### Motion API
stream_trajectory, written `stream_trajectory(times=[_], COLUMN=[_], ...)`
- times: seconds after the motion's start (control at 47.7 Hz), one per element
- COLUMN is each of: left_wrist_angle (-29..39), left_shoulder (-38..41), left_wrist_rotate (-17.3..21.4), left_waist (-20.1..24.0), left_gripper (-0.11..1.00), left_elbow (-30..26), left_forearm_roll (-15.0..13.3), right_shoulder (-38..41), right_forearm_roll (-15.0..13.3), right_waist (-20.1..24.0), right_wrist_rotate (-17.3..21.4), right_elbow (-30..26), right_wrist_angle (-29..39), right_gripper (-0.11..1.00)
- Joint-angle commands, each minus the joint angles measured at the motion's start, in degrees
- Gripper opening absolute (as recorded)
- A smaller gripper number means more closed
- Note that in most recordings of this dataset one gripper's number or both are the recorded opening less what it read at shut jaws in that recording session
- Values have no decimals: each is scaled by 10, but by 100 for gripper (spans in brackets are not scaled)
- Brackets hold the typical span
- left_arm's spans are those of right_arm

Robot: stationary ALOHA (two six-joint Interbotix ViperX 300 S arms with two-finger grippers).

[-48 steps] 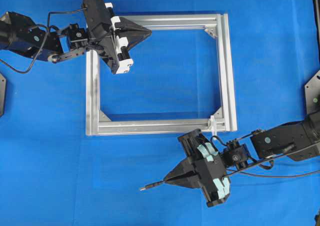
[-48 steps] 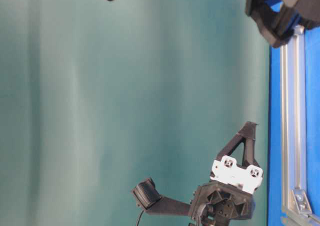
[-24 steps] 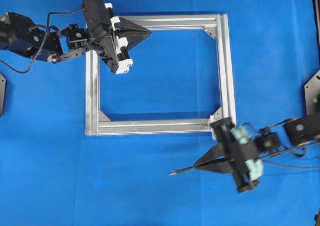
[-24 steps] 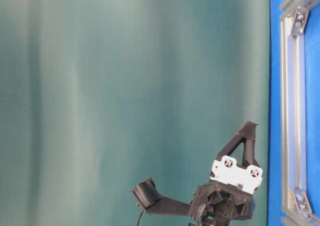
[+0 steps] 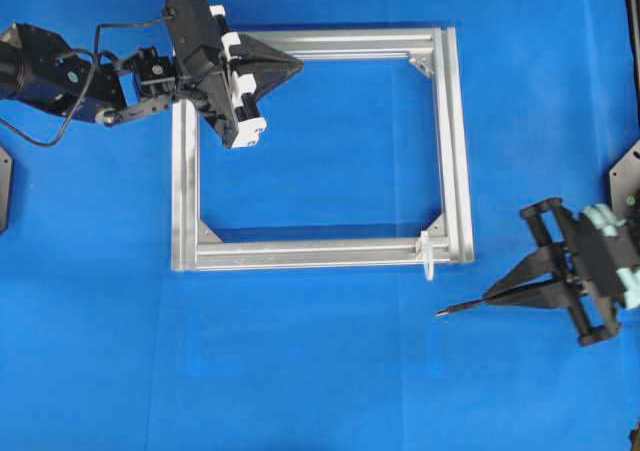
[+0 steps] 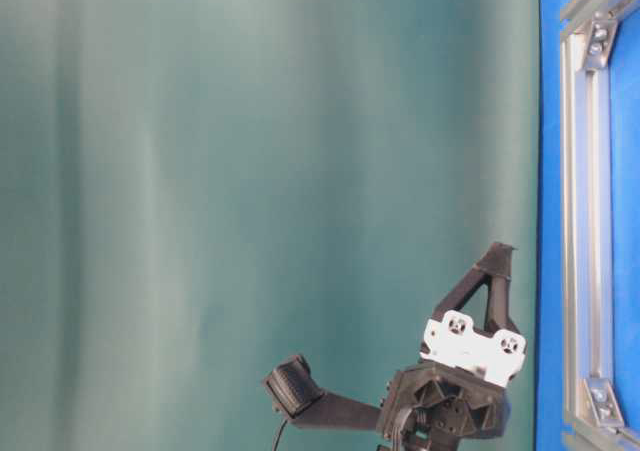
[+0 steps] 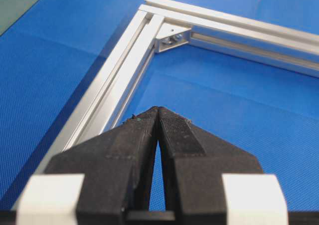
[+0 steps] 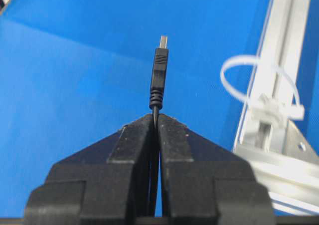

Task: Insert the wire through the string loop located on the right side.
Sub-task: 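Lift the cable and carry it toward the white zip-tie loop, then push the USB plug through the zip-tie loop with the right gripper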

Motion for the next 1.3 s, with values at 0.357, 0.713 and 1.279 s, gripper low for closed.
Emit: stream_trajectory(times=[0.357,0.713,1.279], left_wrist_angle=[-3,-3,-3], left_shoulder=[-17,-17,-17], left_wrist_rotate=[-1,-1,-2], left_waist=[-1,-1,-1], left_gripper=[0,0,0], left_elbow=[-10,-10,-10], left_forearm_roll=[2,2,2], right_shoulder=[-42,-40,-40], right_forearm_roll=[1,0,0], right_waist=[-2,-63,-102], right_wrist_rotate=[-5,-10,-21], right_elbow=[23,26,28], right_wrist_angle=[24,18,18], right_gripper=[-4,-4,-4])
